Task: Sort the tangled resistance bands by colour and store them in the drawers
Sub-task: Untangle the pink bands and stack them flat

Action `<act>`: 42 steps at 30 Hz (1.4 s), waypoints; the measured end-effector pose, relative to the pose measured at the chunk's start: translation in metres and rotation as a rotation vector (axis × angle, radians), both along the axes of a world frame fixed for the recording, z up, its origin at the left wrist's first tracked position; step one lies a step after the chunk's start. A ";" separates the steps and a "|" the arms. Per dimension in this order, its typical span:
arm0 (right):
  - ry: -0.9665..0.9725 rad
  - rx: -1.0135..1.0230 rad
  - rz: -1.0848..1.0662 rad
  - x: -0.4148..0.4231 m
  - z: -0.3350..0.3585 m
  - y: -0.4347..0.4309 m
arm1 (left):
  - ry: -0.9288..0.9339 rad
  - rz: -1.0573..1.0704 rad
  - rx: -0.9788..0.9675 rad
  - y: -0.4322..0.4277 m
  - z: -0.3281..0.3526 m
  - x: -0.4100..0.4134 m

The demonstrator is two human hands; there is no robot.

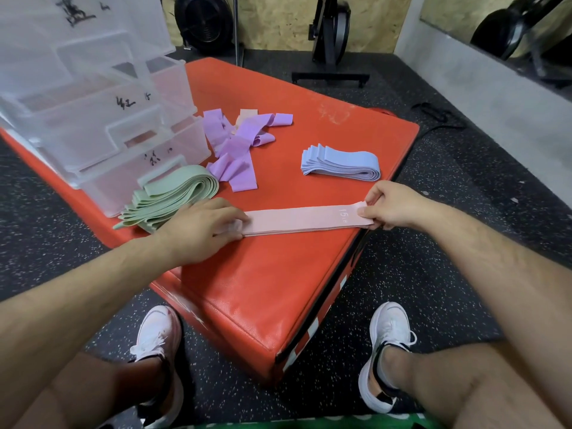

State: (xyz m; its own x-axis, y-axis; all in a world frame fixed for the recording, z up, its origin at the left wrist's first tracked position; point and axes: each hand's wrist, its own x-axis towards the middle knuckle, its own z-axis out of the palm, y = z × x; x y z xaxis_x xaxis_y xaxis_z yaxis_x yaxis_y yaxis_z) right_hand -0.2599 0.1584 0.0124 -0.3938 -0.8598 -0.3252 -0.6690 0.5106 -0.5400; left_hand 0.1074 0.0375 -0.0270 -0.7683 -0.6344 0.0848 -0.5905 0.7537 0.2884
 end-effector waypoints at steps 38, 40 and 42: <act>0.448 -0.402 0.259 0.128 0.044 -0.174 | 0.051 0.632 0.344 -0.209 0.045 -0.153; 0.435 -0.402 0.255 0.130 0.044 -0.178 | 0.094 0.621 0.385 -0.214 0.037 -0.150; 0.420 -0.397 0.238 0.130 0.045 -0.179 | 0.206 0.622 0.386 -0.214 0.033 -0.148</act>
